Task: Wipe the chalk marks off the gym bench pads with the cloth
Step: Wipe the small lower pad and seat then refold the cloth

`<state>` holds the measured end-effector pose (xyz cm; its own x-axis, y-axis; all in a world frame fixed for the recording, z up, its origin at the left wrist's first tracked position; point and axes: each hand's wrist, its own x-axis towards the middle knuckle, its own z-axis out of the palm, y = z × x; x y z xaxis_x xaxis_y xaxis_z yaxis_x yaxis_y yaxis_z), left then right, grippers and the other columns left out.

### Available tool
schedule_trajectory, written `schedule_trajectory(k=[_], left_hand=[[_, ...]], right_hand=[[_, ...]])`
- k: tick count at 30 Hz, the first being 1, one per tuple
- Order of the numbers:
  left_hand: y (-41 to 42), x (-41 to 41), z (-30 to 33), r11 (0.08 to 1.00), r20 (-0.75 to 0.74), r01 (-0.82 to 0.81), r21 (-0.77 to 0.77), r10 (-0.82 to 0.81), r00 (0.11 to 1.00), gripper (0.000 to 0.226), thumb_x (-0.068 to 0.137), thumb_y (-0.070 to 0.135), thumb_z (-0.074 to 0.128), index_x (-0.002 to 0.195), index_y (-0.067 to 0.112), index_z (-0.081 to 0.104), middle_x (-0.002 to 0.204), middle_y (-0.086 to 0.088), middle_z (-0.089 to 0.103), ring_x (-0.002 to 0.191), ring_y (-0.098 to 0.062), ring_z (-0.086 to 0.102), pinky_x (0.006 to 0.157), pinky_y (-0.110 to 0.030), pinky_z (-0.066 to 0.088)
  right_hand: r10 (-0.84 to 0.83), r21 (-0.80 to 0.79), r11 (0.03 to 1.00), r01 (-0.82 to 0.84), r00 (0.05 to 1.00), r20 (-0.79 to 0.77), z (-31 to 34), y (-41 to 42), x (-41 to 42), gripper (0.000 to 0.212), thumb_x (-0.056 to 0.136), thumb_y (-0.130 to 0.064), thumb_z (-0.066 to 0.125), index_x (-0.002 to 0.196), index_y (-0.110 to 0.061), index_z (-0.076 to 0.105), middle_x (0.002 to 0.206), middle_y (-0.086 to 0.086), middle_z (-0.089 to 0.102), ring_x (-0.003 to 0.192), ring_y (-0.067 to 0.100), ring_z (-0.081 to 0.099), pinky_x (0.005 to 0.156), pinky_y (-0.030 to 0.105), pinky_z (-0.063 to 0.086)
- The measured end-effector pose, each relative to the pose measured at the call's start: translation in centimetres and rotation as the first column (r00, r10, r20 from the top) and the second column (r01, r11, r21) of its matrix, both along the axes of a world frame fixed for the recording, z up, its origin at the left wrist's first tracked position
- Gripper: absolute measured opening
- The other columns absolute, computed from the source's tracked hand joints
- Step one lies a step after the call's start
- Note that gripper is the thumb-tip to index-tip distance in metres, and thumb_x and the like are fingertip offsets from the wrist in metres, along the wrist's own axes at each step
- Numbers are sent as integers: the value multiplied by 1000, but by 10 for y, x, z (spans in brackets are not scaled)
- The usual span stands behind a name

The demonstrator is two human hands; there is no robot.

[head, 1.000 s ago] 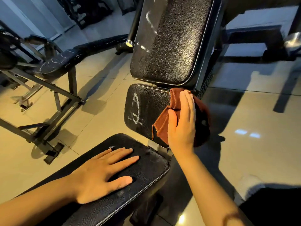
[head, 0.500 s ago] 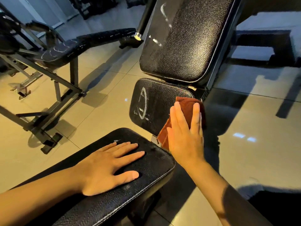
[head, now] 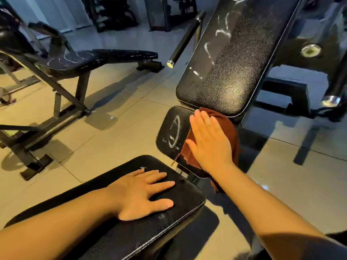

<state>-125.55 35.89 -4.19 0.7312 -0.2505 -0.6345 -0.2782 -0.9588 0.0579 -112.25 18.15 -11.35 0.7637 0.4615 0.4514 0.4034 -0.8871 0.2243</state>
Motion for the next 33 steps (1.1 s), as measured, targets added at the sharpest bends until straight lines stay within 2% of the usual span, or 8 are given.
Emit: schedule_trajectory(k=[4,9,13,17,23,28,31,33], left_hand=[[2,1,-2,999,-15,22,31,-21,1000,65,91,70,12,151,46,0,161,13,-8,146,-6,-13,119,-33,-11],[2,2,-4,999,-8,40,35,-40,999,66,92,69,12,151,43,1,162,10,-7,147,-8,-11,120,-36,-9],[1,0,-2,999,2,31,28,-31,1000,65,94,68,15,152,41,4,162,8,-3,148,-9,-8,121,-37,-6],[1,-2,1,1000,27,22,3,-22,999,66,94,67,18,153,39,9,163,7,0,149,-10,-4,121,-37,-4],[-1,-2,16,998,67,57,9,-57,996,66,93,67,30,152,36,23,160,5,20,146,-18,20,117,-39,22],[-5,2,23,985,309,172,31,-173,935,54,95,61,38,140,33,40,141,2,50,129,-24,47,100,-37,42],[-14,1,21,977,456,214,-17,-183,871,50,97,55,39,142,34,35,138,5,50,125,-22,50,95,-35,44],[-19,-1,18,966,527,244,-81,-166,834,54,98,52,39,147,37,24,138,7,47,123,-20,50,92,-34,44]], right_hand=[[-38,-39,999,36,997,-65,11,3,-1,72,97,-45,36,153,-4,18,157,20,23,146,34,21,119,44,18],[292,-123,943,-308,947,-133,-23,0,-38,55,89,-33,50,136,-4,54,139,15,55,129,29,51,110,39,34],[498,-196,827,-527,849,-179,-20,-17,-40,50,75,-22,71,123,-10,66,128,7,64,118,20,62,105,34,41],[607,-28,761,-649,726,-323,-28,-41,-52,50,75,-10,76,124,-10,66,125,5,66,114,18,63,99,32,50],[386,-75,858,-508,734,-558,7,-53,-78,50,95,-9,53,144,-17,43,141,4,52,131,21,46,105,33,41],[105,130,991,-40,831,-546,43,-97,-96,59,97,-6,48,149,-30,34,146,-1,49,132,22,46,102,27,35],[72,422,899,117,911,-406,77,-105,-110,47,97,-2,48,138,-25,51,129,4,63,116,27,58,88,28,40],[109,639,760,116,947,-302,97,-102,-126,43,97,0,50,125,-31,59,115,-1,68,100,17,61,80,15,40]])
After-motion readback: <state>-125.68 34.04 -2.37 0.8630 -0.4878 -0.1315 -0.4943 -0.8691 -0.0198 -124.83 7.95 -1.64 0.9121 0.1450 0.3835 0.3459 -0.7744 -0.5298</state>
